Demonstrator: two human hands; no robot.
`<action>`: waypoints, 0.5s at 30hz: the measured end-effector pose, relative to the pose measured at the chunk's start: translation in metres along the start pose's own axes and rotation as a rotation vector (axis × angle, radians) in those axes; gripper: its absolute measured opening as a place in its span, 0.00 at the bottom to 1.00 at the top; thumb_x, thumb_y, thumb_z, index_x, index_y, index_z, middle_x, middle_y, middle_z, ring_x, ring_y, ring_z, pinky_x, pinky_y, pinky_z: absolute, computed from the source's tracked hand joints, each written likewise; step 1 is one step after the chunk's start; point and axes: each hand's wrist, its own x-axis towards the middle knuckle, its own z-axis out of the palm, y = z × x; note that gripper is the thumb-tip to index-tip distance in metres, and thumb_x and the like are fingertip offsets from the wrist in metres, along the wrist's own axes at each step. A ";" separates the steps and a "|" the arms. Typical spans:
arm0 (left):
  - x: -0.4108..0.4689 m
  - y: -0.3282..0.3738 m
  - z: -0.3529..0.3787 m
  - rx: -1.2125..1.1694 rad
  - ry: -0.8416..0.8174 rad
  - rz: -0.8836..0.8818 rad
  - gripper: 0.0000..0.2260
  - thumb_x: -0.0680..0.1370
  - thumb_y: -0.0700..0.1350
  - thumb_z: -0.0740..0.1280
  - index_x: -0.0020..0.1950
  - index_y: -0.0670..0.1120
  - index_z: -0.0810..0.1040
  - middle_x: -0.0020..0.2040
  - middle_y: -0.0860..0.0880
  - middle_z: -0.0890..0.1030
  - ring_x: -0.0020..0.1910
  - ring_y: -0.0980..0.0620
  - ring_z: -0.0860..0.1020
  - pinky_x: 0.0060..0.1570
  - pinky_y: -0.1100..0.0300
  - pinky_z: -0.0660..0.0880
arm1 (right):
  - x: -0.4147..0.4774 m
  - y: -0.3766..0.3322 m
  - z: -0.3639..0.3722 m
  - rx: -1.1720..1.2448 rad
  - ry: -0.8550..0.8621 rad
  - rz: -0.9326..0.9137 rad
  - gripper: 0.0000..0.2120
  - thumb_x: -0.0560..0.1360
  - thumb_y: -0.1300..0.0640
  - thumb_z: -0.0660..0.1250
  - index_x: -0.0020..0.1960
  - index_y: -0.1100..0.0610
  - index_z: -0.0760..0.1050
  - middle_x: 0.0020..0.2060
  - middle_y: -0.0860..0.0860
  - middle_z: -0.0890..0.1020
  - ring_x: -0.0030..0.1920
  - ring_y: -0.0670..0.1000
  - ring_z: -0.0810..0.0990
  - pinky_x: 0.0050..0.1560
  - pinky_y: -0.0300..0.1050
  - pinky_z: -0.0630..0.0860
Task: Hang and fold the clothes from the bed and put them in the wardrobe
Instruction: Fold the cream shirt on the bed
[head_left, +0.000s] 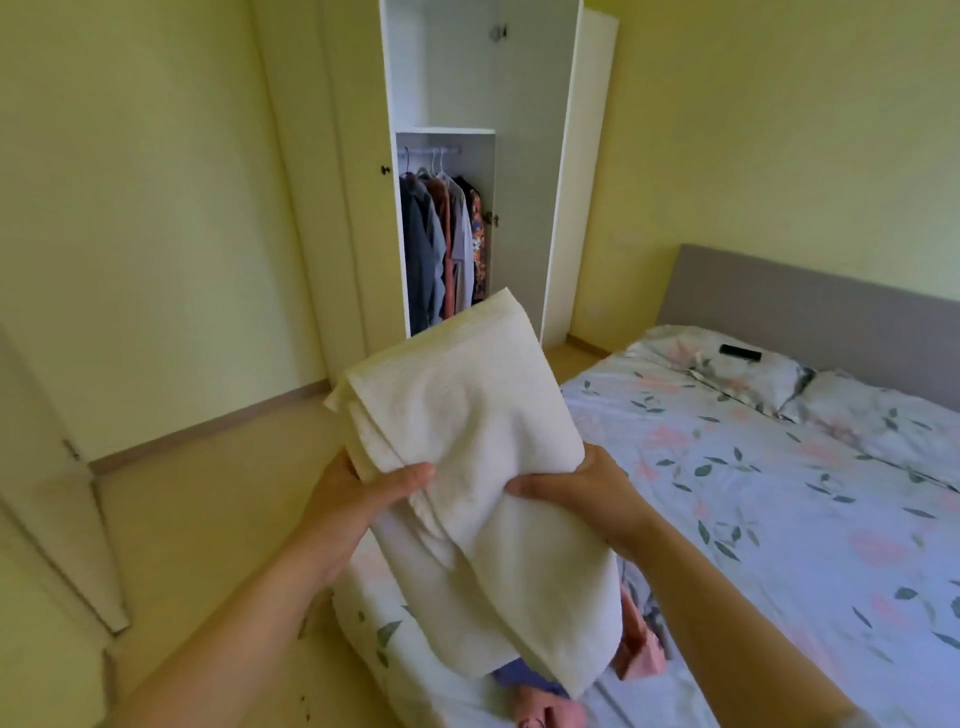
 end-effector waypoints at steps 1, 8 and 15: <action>0.003 0.010 -0.013 0.022 0.061 0.018 0.34 0.56 0.58 0.80 0.60 0.51 0.80 0.54 0.50 0.84 0.54 0.50 0.83 0.56 0.49 0.78 | 0.006 -0.011 0.012 0.024 -0.016 -0.014 0.24 0.56 0.46 0.82 0.50 0.46 0.81 0.43 0.43 0.86 0.42 0.45 0.85 0.37 0.37 0.80; 0.058 0.047 -0.089 -0.004 0.338 0.112 0.29 0.55 0.60 0.78 0.54 0.51 0.82 0.49 0.51 0.86 0.48 0.51 0.84 0.51 0.51 0.78 | 0.077 -0.068 0.086 0.093 -0.113 -0.156 0.27 0.62 0.47 0.80 0.60 0.49 0.78 0.51 0.47 0.85 0.51 0.49 0.85 0.50 0.46 0.81; 0.131 0.053 -0.138 0.032 0.408 0.159 0.17 0.56 0.59 0.77 0.44 0.62 0.84 0.45 0.54 0.86 0.44 0.55 0.85 0.40 0.58 0.77 | 0.174 -0.089 0.117 0.128 -0.166 -0.228 0.29 0.62 0.37 0.77 0.61 0.43 0.76 0.52 0.43 0.84 0.51 0.46 0.84 0.51 0.46 0.82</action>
